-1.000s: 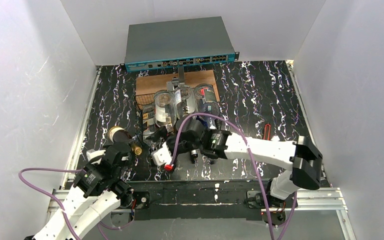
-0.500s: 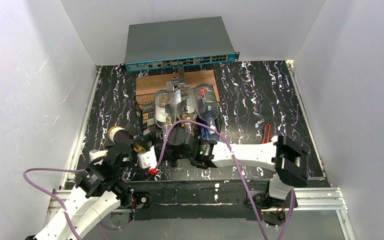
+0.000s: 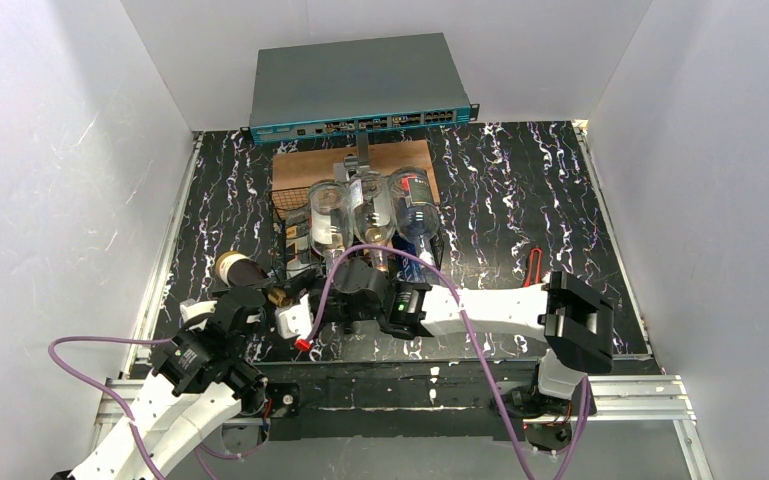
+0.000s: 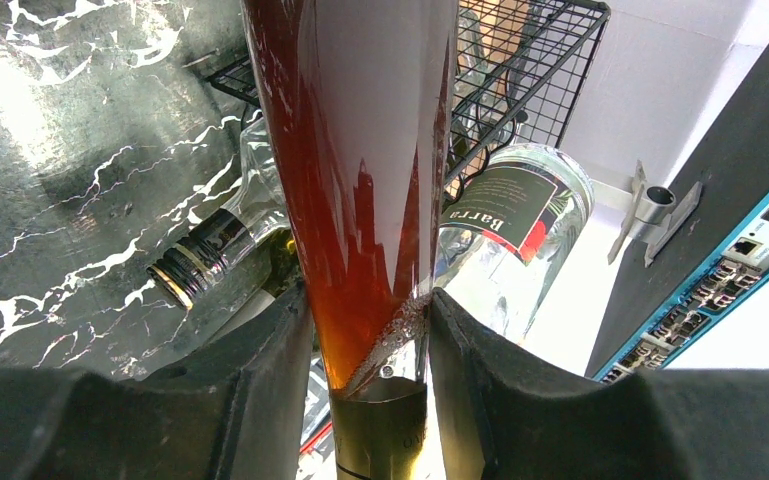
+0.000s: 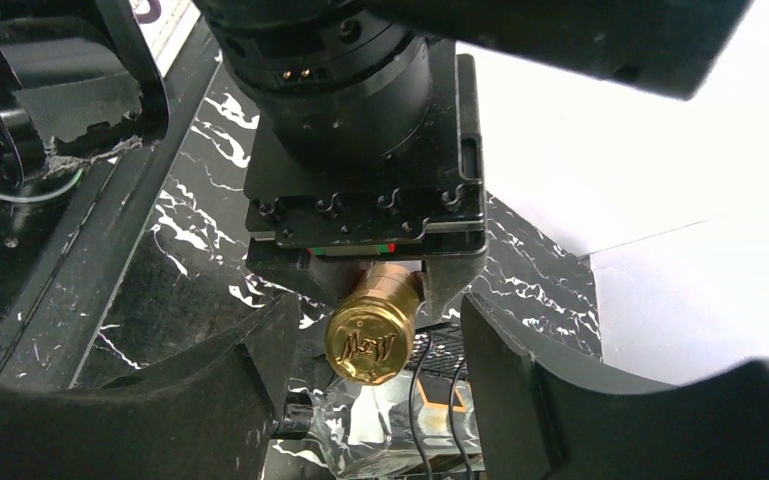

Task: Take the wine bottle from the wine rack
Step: Adjust the wine bottle at the center of the board.

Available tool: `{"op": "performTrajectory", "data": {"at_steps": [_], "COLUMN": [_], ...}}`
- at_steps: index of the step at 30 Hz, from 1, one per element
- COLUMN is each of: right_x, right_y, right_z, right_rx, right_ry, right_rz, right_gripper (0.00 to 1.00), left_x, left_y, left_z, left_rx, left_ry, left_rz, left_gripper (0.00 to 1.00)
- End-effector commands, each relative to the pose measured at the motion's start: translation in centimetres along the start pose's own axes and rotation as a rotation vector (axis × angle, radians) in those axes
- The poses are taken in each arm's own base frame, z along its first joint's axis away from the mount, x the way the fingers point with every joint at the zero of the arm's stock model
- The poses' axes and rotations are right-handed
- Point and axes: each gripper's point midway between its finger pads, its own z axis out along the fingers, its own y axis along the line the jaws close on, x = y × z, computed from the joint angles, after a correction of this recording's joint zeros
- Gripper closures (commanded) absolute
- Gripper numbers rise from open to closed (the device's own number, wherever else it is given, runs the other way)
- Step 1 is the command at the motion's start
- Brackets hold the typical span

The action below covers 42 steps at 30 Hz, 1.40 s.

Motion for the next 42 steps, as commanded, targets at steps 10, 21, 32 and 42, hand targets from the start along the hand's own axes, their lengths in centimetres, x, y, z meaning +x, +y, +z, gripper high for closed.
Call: {"op": "performTrajectory", "data": {"at_steps": [10, 21, 32, 42], "right_x": [0.1, -0.1, -0.5, -0.8], "right_y": [-1.3, -1.8, -2.3, -3.2], "right_z": [1.3, 2.0, 1.7, 1.5], "right_rx": [0.036, 0.029, 0.012, 0.023], "right_ry": [0.015, 0.022, 0.023, 0.013], "right_rz": [-0.021, -0.035, 0.001, 0.063], "right_gripper": [0.48, 0.7, 0.95, 0.99], "left_x": [-1.0, -1.0, -1.9, -5.5], "left_y": [-4.0, -4.2, -4.4, -3.0], "left_z": [-0.5, -0.7, -2.8, -6.5], "left_rx": [0.102, 0.107, 0.136, 0.17], "left_ry": [0.003, 0.008, 0.031, -0.034], "left_rz": [-0.517, -0.522, -0.397, -0.046], "left_gripper": [1.0, 1.0, 0.36, 0.02]}}
